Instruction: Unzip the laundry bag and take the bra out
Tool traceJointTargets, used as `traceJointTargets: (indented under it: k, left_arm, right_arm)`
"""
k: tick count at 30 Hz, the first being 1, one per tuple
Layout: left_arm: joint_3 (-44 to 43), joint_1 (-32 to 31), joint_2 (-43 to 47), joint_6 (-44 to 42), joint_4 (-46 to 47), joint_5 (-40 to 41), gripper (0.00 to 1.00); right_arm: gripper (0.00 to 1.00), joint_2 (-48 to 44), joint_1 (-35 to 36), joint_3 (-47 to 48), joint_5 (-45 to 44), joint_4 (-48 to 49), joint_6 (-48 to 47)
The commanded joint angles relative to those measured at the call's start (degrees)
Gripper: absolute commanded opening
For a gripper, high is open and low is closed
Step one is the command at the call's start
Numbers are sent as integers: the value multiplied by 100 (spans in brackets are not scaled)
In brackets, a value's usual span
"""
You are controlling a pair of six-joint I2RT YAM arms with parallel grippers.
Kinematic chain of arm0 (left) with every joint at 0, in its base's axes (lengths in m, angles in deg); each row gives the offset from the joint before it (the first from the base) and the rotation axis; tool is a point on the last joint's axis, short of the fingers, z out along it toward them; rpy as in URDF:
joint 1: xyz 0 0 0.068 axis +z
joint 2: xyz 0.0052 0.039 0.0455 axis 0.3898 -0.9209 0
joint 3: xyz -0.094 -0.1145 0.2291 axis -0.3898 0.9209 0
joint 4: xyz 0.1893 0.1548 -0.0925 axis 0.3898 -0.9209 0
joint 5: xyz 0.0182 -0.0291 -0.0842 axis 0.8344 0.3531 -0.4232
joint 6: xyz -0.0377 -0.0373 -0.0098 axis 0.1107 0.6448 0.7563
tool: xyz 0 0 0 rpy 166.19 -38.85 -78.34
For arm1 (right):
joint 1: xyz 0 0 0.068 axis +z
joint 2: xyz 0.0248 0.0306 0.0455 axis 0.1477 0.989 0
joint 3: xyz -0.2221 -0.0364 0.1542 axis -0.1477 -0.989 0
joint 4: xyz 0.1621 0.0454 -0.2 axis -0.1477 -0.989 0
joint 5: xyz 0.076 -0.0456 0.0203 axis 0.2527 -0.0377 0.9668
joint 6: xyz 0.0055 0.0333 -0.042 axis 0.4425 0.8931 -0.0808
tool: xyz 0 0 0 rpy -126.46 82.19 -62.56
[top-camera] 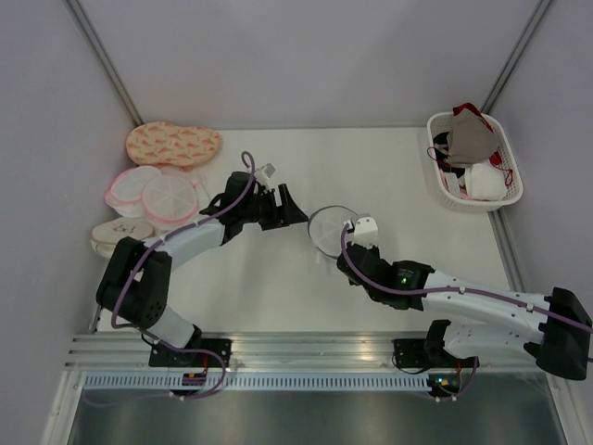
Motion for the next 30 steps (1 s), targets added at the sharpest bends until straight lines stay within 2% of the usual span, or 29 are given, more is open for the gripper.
traceJointTargets:
  k: [1, 3, 5, 8, 10, 14, 17, 23, 26, 27, 29, 30]
  left_arm:
    - [751, -87, 1103, 632, -98, 1305, 83]
    - [1175, -288, 1912, 1183, -133, 1553, 83]
    - [1746, -543, 2648, 1545, -116, 1808, 85]
    - [2257, -1106, 3196, 2196, -2, 2064, 89]
    - [2528, -1343, 3513, 2636, 173, 1986, 90]
    - [2750, -1493, 3497, 3146, 754, 1818, 92]
    - [2732, -1502, 3146, 3252, 877, 1748, 92]
    - [2855, -1537, 2277, 3551, 1904, 1906, 90]
    - [2742, -1546, 1864, 3621, 2213, 2002, 79]
    - [2663, -1546, 1783, 3621, 2283, 2011, 67]
    - [2592, -1546, 1590, 3621, 2406, 2011, 48]
    - [2531, -1546, 1546, 3621, 2415, 2020, 32]
  right_arm:
    - [0, 174, -21, -12, 314, 299, -121]
    - [0, 315, -12, -12, 490, 605, -147]
    - [1, 508, -12, -64, 1076, 1183, -287]
    - [0, 711, -21, -187, 1964, 1862, -402]
    - [0, 807, -21, -266, 2222, 2451, -455]
    - [0, 904, -21, -267, 2627, 3093, -508]
    - [0, 904, -21, -232, 2636, 3191, -508]
    - [0, 825, -21, -258, 2662, 3209, -490]
    - [0, 746, -21, -311, 2671, 3192, -464]
    - [0, 720, -21, -328, 2662, 3174, -464]
    - [1, 650, -21, -328, 2619, 3078, -464]
    - [0, 623, -21, -328, 2601, 3034, -464]
